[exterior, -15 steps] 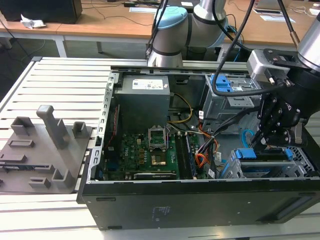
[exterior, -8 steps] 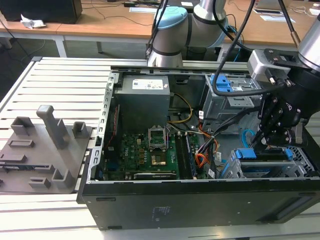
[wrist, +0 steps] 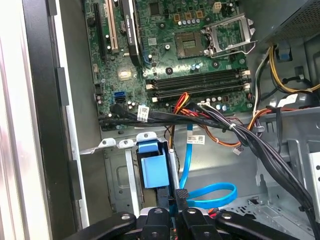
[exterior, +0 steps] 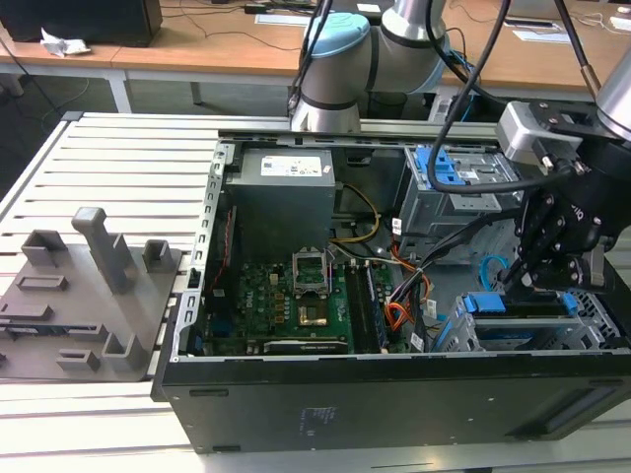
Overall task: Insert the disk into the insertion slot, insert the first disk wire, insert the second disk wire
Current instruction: 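Insert the second disk wire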
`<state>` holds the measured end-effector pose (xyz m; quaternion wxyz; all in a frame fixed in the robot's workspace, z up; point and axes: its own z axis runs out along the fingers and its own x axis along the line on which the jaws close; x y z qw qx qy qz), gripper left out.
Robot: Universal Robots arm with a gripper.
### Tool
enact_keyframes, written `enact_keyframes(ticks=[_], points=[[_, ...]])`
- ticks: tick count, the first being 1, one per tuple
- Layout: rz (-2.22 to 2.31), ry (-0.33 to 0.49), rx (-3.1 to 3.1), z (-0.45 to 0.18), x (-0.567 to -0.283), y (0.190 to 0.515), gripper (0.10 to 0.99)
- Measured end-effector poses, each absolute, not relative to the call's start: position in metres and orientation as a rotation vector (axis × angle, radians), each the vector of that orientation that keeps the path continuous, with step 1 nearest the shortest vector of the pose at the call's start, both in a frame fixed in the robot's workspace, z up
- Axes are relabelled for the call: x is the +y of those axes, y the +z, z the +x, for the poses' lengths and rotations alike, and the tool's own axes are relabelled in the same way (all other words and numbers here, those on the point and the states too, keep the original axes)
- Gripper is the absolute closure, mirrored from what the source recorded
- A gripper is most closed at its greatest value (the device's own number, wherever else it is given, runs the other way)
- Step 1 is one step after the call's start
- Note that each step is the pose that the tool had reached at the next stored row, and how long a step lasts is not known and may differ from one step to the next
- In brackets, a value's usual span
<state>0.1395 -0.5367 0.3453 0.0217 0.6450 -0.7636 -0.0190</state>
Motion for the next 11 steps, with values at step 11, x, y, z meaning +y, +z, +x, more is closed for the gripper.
enact_keyframes(ticks=[11], points=[[1.998, -0.059, -2.367, 0.151, -0.538, 0.343, 0.925]])
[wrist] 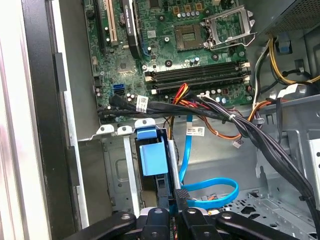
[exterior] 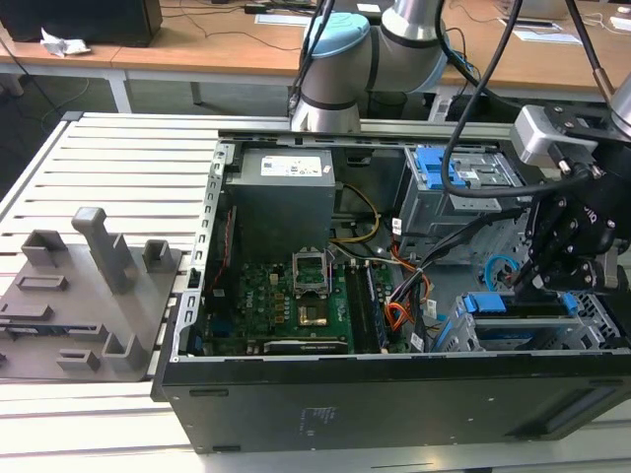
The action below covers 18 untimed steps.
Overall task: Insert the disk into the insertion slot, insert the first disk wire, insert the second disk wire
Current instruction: 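Insert the second disk wire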
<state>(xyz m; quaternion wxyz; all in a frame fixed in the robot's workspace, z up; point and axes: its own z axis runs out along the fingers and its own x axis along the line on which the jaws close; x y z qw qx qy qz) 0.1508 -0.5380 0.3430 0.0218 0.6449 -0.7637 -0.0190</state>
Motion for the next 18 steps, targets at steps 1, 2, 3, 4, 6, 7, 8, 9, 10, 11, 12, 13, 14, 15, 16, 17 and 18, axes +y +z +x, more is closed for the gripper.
enact_keyframes(ticks=[1, 2, 3, 4, 6, 7, 8, 9, 10, 11, 12, 13, 14, 15, 16, 17, 18], points=[[1.998, -0.059, -2.366, 0.151, -0.538, 0.343, 0.925], [1.999, -0.059, -2.366, 0.151, -0.539, 0.342, 0.925], [2.000, -0.059, -2.365, 0.151, -0.540, 0.342, 0.925], [2.001, -0.059, -2.364, 0.151, -0.540, 0.341, 0.925], [2.003, -0.059, -2.362, 0.151, -0.541, 0.340, 0.925], [2.004, -0.059, -2.361, 0.151, -0.541, 0.339, 0.925], [2.005, -0.058, -2.361, 0.151, -0.541, 0.339, 0.925], [2.005, -0.058, -2.360, 0.151, -0.541, 0.338, 0.925], [2.005, -0.058, -2.360, 0.151, -0.541, 0.337, 0.925], [2.006, -0.058, -2.360, 0.151, -0.541, 0.337, 0.925], [2.006, -0.059, -2.360, 0.151, -0.541, 0.337, 0.925], [2.006, -0.059, -2.360, 0.151, -0.541, 0.337, 0.925], [2.006, -0.059, -2.360, 0.151, -0.541, 0.337, 0.914], [2.006, -0.059, -2.360, 0.151, -0.541, 0.337, 0.914], [2.006, -0.059, -2.360, 0.151, -0.541, 0.339, 0.851], [2.006, -0.059, -2.360, 0.151, -0.541, 0.349, 0.851], [2.006, -0.059, -2.360, 0.151, -0.541, 0.355, 0.851]])
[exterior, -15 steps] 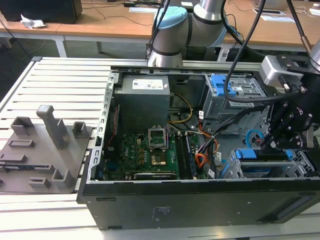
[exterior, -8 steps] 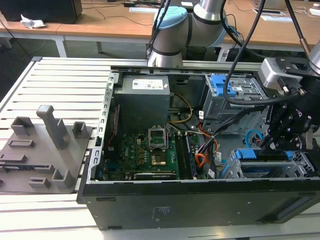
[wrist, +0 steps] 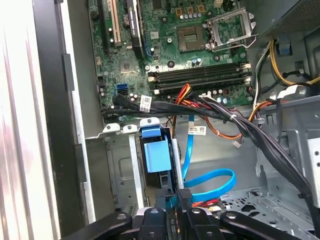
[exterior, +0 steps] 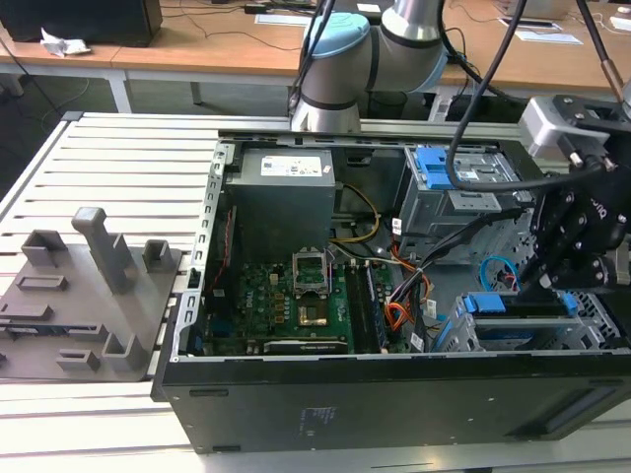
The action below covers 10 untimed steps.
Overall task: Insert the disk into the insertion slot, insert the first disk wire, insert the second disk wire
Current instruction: 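Insert the second disk wire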
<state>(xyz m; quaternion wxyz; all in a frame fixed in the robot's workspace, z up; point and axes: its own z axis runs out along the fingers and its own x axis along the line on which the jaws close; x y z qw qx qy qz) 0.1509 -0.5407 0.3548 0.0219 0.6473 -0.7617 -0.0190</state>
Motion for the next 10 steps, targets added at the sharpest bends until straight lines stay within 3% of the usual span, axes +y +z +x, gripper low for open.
enact_keyframes(ticks=[6, 8, 10], points=[[2.006, -0.059, -2.360, 0.151, -0.539, 0.369, 0.863], [2.006, -0.059, -2.360, 0.151, -0.539, 0.370, 0.980], [2.006, -0.059, -2.360, 0.151, -0.538, 0.370, 0.980]])
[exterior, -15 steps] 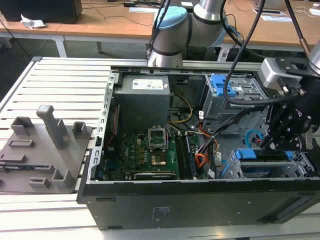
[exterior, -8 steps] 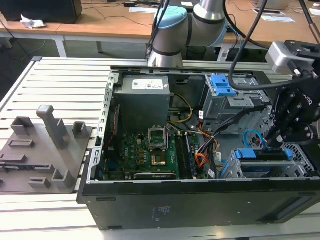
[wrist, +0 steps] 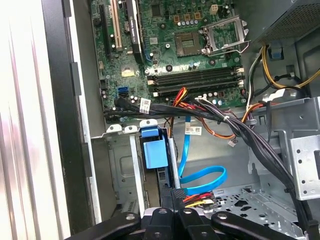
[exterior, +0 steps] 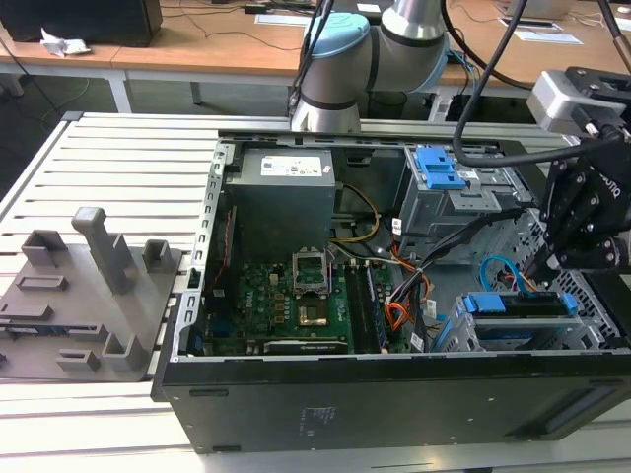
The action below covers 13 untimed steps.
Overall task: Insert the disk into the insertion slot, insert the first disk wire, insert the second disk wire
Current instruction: 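Insert the second disk wire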
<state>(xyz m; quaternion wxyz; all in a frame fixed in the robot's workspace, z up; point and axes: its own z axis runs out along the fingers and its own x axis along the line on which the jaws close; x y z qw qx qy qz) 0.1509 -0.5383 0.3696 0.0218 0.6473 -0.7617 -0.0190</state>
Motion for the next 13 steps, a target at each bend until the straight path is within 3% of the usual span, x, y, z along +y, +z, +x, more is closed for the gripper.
enact_keyframes(ticks=[13], points=[[2.006, -0.059, -2.360, 0.138, -0.538, 0.370, 0.980]])
